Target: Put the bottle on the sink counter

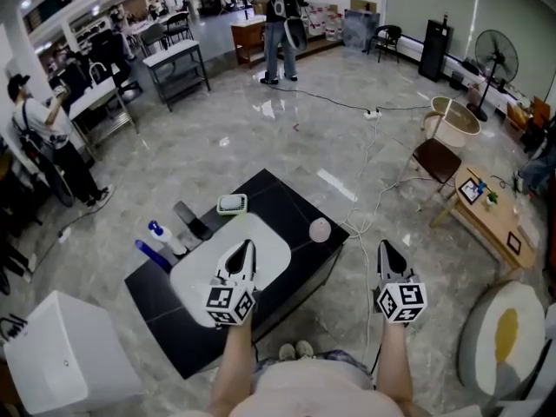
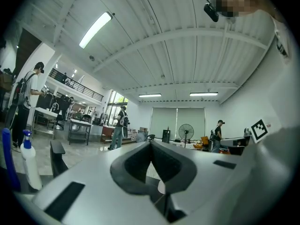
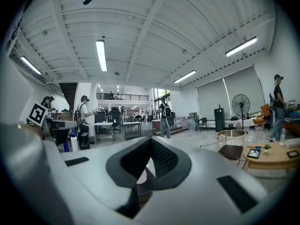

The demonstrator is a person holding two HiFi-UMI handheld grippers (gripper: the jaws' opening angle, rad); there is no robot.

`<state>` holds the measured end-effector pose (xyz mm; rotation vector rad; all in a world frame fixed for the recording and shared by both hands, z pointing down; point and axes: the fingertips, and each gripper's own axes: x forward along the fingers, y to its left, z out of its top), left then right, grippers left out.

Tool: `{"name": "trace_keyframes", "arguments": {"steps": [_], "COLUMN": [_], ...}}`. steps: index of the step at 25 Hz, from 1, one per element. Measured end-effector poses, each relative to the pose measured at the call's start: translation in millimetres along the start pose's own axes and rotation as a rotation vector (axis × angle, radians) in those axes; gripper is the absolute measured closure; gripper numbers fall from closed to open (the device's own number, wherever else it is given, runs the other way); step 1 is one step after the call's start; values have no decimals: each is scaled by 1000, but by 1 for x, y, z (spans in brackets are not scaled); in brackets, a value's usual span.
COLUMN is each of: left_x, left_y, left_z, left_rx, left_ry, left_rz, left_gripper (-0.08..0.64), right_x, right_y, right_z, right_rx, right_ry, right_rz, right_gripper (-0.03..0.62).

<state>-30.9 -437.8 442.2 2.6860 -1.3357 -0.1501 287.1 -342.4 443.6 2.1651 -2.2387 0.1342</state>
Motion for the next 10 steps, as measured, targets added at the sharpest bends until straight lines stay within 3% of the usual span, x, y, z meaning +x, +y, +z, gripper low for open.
{"name": "trace_keyframes", "arguments": {"steps": [10], "left_x": [7], "left_y": [-4], "left_z": [-2], "left_rx": [5], "left_ry": [3], "left_rz": [-1], "left_gripper": [532], "right_x": [4], "right_y": [-6], "right_z": [-2], "right_rx": [-3], "right_ry": [4], "right_rz": [-5], "right_gripper": [578]}}
